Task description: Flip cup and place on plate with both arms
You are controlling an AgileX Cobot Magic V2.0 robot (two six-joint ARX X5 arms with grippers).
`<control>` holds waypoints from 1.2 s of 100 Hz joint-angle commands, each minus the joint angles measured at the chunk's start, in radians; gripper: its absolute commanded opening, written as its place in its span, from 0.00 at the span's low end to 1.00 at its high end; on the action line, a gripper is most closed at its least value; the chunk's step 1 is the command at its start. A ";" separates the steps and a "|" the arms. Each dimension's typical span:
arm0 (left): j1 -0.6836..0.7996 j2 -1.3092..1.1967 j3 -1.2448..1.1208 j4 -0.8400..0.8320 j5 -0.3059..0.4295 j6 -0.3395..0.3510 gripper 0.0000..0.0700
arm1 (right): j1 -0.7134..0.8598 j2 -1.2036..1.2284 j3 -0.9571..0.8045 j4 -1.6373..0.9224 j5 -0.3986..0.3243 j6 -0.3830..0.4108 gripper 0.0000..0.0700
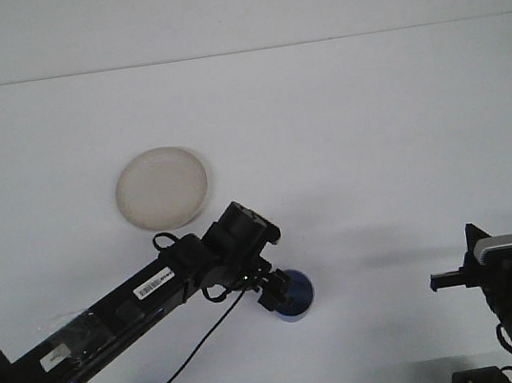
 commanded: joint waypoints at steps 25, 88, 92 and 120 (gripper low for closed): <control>0.002 0.020 0.092 -0.046 -0.042 0.008 0.01 | 0.001 0.005 0.008 0.006 -0.001 0.010 0.00; 0.537 0.135 0.422 -0.081 -0.288 0.035 0.02 | 0.001 0.005 0.008 0.003 -0.001 0.010 0.00; 0.562 0.158 0.422 -0.082 -0.288 0.034 0.02 | 0.001 0.005 0.008 0.002 -0.001 0.010 0.00; 0.661 0.278 0.422 -0.062 -0.288 0.026 0.02 | 0.001 0.005 0.008 0.002 -0.001 0.010 0.00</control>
